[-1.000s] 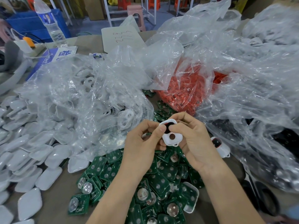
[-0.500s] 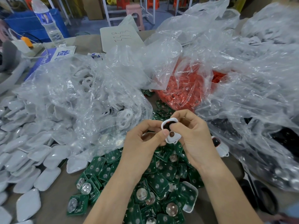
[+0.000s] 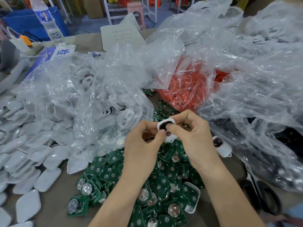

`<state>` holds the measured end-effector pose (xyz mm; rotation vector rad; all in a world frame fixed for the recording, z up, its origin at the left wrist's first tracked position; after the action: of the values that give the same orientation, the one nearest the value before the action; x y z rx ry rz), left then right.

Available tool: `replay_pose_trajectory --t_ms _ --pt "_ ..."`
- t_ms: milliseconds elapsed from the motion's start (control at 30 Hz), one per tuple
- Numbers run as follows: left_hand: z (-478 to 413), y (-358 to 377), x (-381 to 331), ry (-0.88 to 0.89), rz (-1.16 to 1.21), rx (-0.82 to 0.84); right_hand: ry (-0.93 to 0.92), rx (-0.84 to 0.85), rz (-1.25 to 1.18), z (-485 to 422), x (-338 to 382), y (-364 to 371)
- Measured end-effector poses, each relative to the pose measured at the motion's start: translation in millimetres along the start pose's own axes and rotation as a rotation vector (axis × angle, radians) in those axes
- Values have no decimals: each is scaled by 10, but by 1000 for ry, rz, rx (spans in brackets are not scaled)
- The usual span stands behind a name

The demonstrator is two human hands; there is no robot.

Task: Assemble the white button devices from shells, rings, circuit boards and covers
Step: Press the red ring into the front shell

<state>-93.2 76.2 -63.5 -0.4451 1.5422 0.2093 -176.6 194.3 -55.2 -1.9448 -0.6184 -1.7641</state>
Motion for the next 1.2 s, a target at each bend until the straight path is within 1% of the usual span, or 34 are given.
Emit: replay_pose_trajectory --t_ms 167,267,467,633,767,900,1000,1033,1067,1100,1167,1200 --pt "31 -39 -14 1 -123 -112 -35 6 102 27 45 60" --pt "46 -43 -29 -5 -189 -146 -45 -17 160 28 56 69" --pt "-9 -54 -96 35 -227 -84 -48 17 135 5 85 68" --pt "-16 -28 -126 71 -230 -9 -77 7 231 6 146 87" --pt "-4 -104 -94 66 -232 -70 -84 54 368 7 212 173" --pt "17 -77 -134 111 -233 -94 -73 28 527 10 324 160" --pt "-27 -70 -112 89 -171 -36 -16 102 496 -19 419 112" --pt "-42 -93 -99 74 -141 -28 -8 103 487 -62 502 36" --pt "-55 -136 -75 51 -78 -40 -24 64 489 -148 620 -97" --pt "-53 -181 -55 28 30 -59 -55 -15 489 -272 758 -288" --pt "-37 -244 -21 -16 257 -91 -92 -253 499 -647 1015 -836" --pt "-27 -261 -13 -30 324 -98 -60 -355 539 -895 1096 -1119"
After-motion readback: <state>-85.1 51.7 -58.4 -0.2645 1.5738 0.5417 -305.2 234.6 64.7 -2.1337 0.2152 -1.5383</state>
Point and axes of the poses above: each hand's wrist, its own z-axis away from the middle knuckle, its own y-axis out of the palm, x = y × z, the point moved 8 cm from there along -z, towards the middle knuckle, and after that the axes turned 12 degrees about x, right-handed, at the moved point
